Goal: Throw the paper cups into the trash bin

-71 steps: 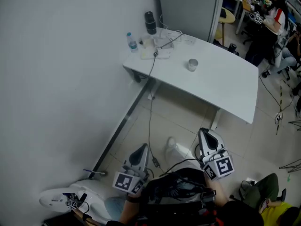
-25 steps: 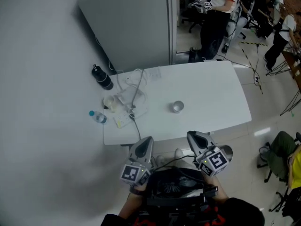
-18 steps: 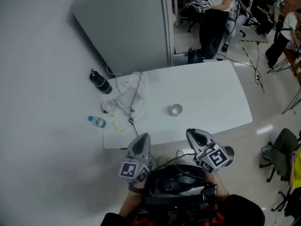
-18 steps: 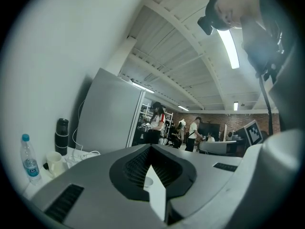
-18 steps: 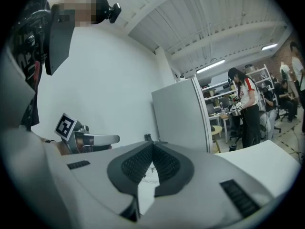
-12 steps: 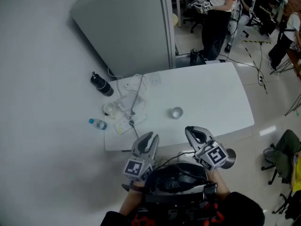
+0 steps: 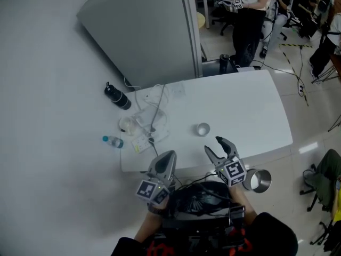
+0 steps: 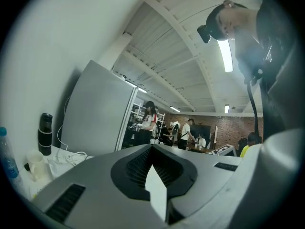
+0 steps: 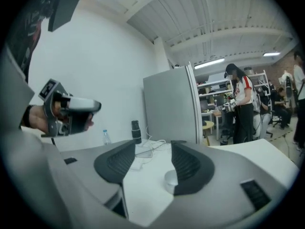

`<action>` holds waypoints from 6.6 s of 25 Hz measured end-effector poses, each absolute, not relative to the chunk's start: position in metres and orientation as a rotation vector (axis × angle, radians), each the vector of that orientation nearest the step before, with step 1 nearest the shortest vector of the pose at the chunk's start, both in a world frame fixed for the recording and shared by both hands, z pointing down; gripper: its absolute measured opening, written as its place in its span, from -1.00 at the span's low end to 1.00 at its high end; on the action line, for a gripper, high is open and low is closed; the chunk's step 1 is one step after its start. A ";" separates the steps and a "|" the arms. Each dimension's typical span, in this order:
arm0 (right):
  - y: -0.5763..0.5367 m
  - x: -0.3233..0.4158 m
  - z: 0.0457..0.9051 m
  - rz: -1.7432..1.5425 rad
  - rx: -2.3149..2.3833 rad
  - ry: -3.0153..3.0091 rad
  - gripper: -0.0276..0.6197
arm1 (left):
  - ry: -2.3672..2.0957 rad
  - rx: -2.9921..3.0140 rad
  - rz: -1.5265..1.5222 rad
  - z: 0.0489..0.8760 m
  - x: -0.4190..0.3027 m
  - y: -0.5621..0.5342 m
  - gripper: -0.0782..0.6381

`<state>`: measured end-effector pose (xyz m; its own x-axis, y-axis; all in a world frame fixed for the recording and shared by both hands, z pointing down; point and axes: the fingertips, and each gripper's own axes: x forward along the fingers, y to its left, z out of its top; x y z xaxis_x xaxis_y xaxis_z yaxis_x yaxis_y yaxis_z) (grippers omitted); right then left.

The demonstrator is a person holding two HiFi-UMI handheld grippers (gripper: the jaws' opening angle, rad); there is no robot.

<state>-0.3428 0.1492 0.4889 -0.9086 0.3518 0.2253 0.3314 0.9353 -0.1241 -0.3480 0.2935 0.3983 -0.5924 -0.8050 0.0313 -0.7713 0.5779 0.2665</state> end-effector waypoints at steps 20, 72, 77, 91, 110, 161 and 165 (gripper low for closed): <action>0.136 -0.437 0.751 -0.001 -0.301 -2.379 0.39 | -2.679 1.063 -0.310 0.430 -0.342 0.327 -0.77; 0.202 -0.294 0.435 0.236 -0.397 -2.908 0.03 | -2.411 1.376 -0.365 0.457 -0.318 0.330 -0.77; 0.190 -0.293 0.418 0.228 -0.355 -2.955 0.03 | -2.355 1.462 -0.326 0.451 -0.311 0.311 -0.77; 0.060 -0.221 0.378 0.194 0.017 -3.083 0.03 | -2.167 1.862 -0.289 0.406 -0.266 0.184 -0.77; -0.142 0.003 0.379 0.175 0.765 -3.006 0.03 | -1.674 2.309 -0.234 0.400 -0.098 -0.075 -0.77; -0.187 0.089 0.590 0.545 1.085 -2.510 0.03 | -1.319 2.307 0.130 0.493 -0.065 -0.151 -0.77; -0.191 0.081 0.639 0.564 1.031 -2.472 0.03 | -1.295 2.238 0.150 0.528 -0.061 -0.145 -0.77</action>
<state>0.0814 -0.1912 0.6390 -0.6472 -0.5716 0.5044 -0.7338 0.6464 -0.2090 -0.0611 -0.1452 0.5277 0.5306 -0.7697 0.3549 -0.8305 -0.3886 0.3991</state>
